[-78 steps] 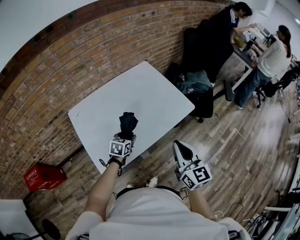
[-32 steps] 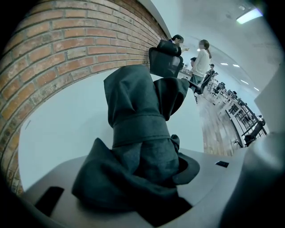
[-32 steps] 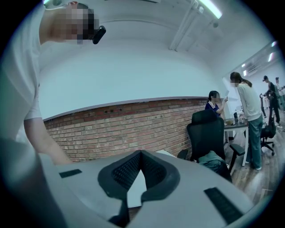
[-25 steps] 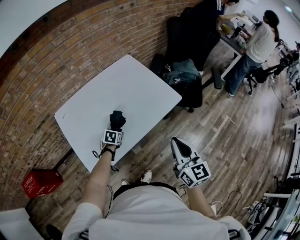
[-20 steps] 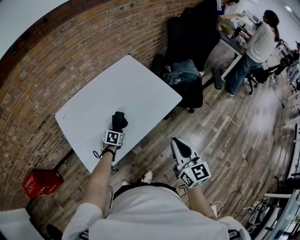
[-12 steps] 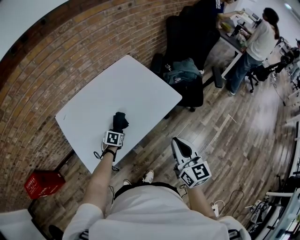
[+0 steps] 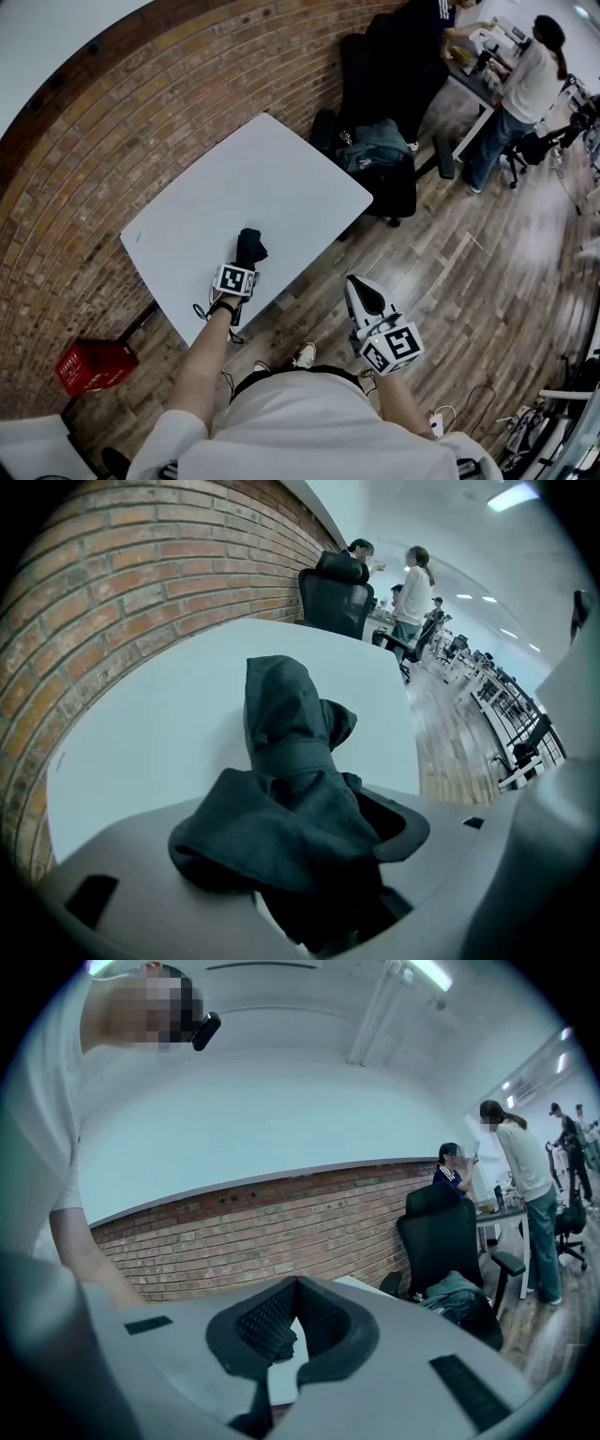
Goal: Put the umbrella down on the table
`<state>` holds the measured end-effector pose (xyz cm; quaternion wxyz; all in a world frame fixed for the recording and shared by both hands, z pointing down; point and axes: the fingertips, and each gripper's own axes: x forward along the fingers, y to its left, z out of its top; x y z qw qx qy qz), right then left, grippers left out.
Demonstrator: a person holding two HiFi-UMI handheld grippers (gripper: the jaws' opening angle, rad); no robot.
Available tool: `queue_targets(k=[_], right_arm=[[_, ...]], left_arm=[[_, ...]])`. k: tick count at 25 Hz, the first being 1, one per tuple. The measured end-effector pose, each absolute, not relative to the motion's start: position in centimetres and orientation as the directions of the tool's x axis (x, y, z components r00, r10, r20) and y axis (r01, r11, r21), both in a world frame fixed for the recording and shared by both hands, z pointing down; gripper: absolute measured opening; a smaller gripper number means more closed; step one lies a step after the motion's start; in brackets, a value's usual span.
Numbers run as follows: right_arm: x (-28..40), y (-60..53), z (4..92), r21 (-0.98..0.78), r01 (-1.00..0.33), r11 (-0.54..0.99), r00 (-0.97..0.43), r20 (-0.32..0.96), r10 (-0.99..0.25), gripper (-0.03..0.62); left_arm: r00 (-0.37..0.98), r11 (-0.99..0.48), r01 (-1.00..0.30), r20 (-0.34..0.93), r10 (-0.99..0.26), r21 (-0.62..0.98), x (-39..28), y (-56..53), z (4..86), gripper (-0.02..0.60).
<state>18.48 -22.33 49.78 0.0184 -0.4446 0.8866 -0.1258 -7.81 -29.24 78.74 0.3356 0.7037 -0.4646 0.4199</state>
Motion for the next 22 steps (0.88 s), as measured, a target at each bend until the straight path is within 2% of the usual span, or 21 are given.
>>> queue_targets(k=[11,22], right_arm=[[16.7,-23.1,49.6,-0.245,-0.758,0.605,-0.634,0.058,-0.771,0.018],[15.7,-22.9,48.7,-0.241,-0.755,0.611,-0.635,0.03,-0.772,0.018]], left_arm=[[0.269,-0.374,-0.918,0.9,-0.343,0.132,-7.4,-28.2,78.0,0.414],[0.316,-0.379,-0.911,0.864,-0.392,0.161,-7.9,-28.0,75.2,0.419]])
